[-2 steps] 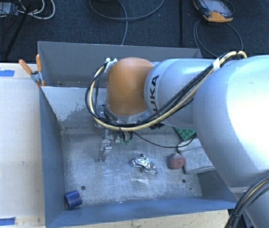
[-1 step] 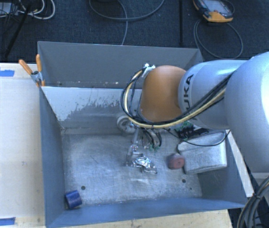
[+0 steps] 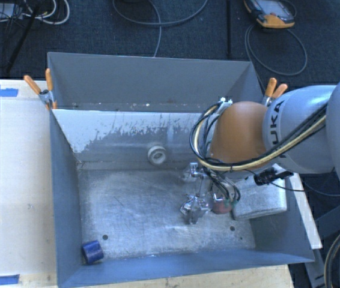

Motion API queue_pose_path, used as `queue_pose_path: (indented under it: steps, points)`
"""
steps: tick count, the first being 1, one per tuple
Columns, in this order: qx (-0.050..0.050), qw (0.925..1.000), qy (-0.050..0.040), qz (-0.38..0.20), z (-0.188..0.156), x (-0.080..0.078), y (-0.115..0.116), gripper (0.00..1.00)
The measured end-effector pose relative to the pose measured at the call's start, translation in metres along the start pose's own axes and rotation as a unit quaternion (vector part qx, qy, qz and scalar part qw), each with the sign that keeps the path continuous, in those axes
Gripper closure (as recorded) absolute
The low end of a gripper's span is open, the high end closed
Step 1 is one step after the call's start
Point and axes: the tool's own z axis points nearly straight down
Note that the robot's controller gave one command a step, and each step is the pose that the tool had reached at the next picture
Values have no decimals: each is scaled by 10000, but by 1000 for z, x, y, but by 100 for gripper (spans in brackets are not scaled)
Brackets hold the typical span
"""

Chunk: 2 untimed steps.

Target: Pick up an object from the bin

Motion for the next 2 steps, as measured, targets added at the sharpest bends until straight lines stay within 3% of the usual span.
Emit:
queue_pose_path:
  steps: [1, 2]
  points:
    - [-9, 10000, -15, 5, -1, -2, 2, 100]
    - [-4, 9981, -22, -618, -137, -9, 12, 100]
